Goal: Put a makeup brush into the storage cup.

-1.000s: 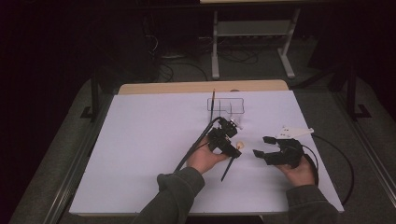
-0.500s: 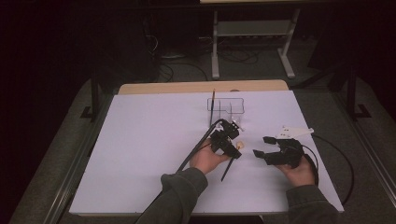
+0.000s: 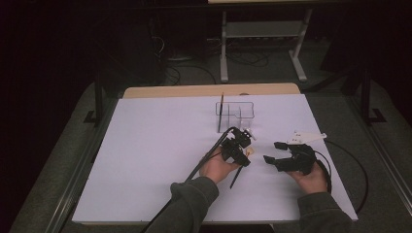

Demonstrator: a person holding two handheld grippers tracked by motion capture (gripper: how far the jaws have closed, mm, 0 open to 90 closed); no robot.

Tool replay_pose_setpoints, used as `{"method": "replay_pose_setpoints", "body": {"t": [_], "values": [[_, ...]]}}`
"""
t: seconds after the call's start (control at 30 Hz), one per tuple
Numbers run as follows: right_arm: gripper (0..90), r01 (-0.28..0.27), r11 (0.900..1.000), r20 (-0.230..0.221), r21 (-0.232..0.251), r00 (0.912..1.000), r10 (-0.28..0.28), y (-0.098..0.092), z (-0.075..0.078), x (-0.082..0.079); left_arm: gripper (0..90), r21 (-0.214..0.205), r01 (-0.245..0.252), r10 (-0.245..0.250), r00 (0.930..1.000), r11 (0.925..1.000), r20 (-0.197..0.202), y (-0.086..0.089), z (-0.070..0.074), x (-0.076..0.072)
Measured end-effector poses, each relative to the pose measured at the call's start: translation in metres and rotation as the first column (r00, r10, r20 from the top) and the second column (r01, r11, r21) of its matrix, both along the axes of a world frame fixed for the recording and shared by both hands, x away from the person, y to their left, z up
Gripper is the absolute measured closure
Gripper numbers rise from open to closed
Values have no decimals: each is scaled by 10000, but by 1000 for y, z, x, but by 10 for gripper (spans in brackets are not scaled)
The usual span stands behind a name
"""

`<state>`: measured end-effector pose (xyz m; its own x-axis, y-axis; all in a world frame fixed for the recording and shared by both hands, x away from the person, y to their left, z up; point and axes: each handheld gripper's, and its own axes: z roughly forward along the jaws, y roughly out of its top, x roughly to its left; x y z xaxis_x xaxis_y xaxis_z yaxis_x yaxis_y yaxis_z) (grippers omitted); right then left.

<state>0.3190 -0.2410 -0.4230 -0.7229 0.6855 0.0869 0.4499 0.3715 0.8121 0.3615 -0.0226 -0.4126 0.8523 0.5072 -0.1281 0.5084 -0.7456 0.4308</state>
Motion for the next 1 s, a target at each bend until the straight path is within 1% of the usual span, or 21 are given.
{"method": "replay_pose_setpoints", "body": {"t": [0.13,0.23,0.47,0.53,0.63,0.7,0.77,0.9,1.0], "values": [[282,-10,10000,99,-12,10000,10,0,0,0,673,51,-107,107,9999,9999,39,-1,-2,-1],[283,-23,10000,96,5,10000,23,0,0,1,681,199,-67,66,10000,9998,56,-1,-4,-1],[286,-14,10000,40,-19,10000,15,1,0,0,703,285,-130,129,9999,9995,46,-1,-7,-1],[287,15,10000,-8,15,10000,-15,1,0,0,709,464,-57,53,9999,9989,93,-2,-9,-1],[287,-13,10000,74,-17,10000,13,1,0,1,727,467,-79,74,9999,9989,117,-1,-10,-1],[288,15,10000,47,-12,10000,-15,1,0,1,735,455,-91,86,9999,9989,119,-2,-10,-2],[289,-12,10000,119,-39,9999,13,1,0,1,746,567,-78,69,9998,9984,167,-2,-10,-3],[291,1,10000,44,-57,10000,-1,2,0,0,777,872,34,-81,9985,9962,535,-4,-10,-6],[293,29,10000,39,-31,10000,-29,3,0,0,793,1132,139,-240,9958,9935,883,-7,-10,-9]]}}
